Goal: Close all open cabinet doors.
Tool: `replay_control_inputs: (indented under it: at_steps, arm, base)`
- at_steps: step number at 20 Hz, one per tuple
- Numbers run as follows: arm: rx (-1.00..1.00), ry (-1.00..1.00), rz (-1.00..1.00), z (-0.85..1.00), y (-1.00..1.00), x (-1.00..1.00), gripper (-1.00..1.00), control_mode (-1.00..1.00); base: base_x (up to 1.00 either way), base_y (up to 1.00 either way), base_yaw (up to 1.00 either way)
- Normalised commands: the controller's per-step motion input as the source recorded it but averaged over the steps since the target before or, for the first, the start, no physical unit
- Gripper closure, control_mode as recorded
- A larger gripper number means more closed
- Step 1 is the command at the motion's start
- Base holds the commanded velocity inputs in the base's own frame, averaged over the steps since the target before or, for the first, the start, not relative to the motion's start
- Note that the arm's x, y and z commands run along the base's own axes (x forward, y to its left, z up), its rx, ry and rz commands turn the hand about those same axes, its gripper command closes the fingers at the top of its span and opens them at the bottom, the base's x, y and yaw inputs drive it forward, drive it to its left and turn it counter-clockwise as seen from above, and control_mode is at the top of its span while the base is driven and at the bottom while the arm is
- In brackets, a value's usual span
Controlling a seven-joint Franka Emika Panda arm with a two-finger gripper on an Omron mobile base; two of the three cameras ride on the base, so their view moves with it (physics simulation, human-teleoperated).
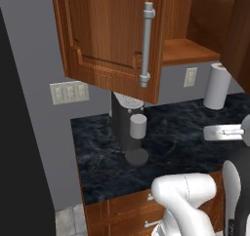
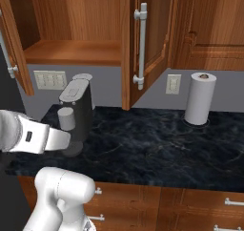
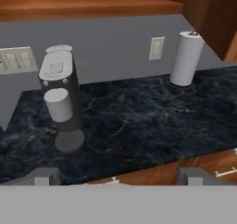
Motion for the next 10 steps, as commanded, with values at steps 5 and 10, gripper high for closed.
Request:
replay_control_inputs:
  at_steps: [5, 10]
  arm:
    - [-0.23, -0.38, -0.03, 0.18, 0.75, -0.59, -1.0, -1.0]
    - [-0.17, -0.46, -0.06, 0.13, 0.86, -0.15, -1.0, -1.0]
  base:
    - [0.0, 0.0, 0.0]
    - [0.0, 0.0, 0.0]
